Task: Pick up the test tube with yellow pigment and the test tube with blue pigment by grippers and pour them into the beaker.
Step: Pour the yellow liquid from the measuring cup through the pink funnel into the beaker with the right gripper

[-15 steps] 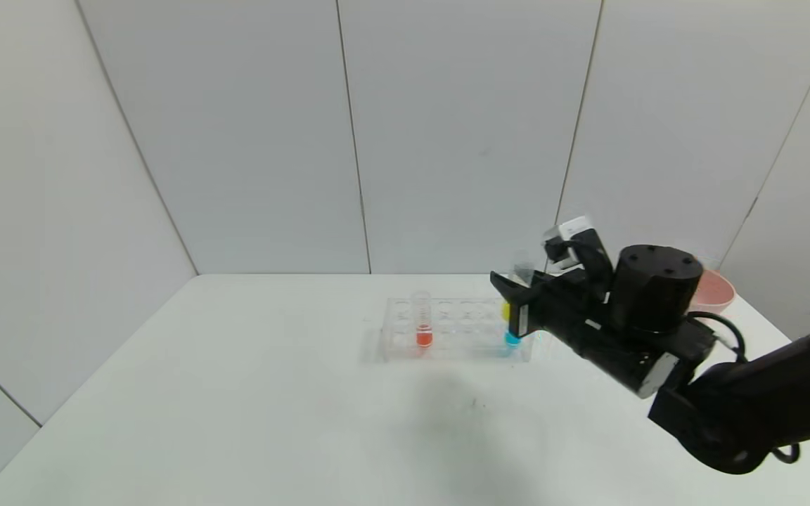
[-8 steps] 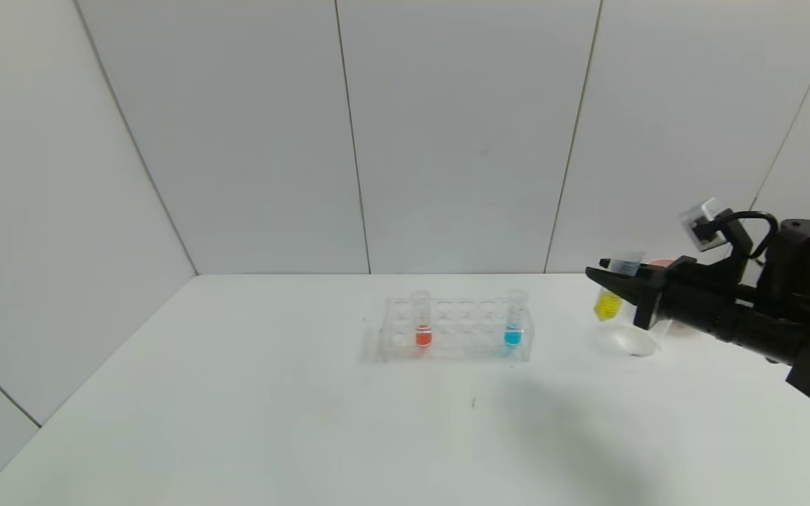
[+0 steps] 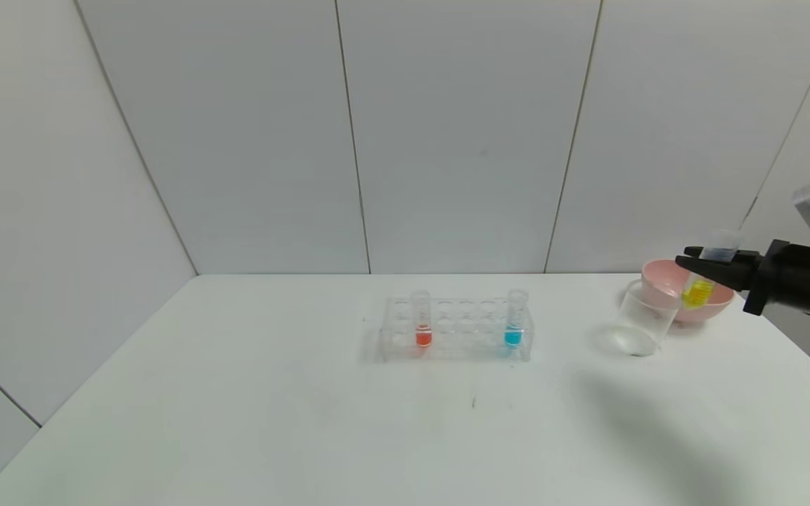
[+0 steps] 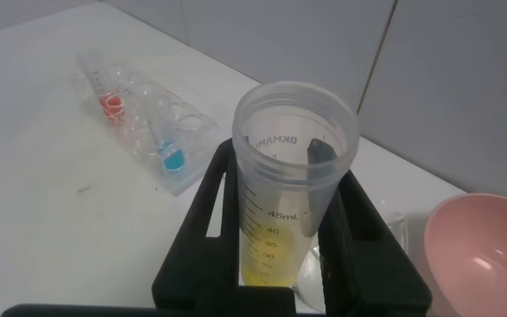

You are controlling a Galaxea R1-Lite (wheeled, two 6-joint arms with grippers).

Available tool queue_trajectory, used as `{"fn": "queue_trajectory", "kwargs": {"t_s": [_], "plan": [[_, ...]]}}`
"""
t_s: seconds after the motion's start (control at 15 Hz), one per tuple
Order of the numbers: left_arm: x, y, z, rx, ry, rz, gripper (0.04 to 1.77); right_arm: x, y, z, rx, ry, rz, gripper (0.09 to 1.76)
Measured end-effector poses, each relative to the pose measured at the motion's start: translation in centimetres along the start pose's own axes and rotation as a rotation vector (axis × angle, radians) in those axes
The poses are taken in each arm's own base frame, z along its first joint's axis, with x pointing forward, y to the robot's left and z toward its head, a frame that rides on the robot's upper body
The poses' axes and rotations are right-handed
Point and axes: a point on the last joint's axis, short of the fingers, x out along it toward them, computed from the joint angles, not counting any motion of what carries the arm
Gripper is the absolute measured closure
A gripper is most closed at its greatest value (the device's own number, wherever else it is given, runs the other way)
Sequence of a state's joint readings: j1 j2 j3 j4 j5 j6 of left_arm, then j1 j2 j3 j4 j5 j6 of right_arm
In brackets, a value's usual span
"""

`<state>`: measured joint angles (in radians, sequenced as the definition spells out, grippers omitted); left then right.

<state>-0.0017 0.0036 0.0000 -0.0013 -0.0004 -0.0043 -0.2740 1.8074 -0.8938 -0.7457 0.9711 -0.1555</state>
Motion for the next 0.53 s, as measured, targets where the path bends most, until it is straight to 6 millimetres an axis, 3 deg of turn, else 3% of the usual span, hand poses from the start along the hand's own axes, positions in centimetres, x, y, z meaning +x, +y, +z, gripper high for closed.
{"fn": "queue_trajectory", "kwargs": {"t_s": [0.2, 0.53], "plan": [[0.0, 0.0, 0.0, 0.000, 0.000, 0.000, 0.05, -0.9, -2.7, 1.5, -0.020, 0.025, -0.020, 1.28], [0.0, 0.0, 0.0, 0.000, 0.000, 0.000, 0.05, -1.0, -6.2, 1.1, -0.136, 0.175, -0.006, 1.28]]}}
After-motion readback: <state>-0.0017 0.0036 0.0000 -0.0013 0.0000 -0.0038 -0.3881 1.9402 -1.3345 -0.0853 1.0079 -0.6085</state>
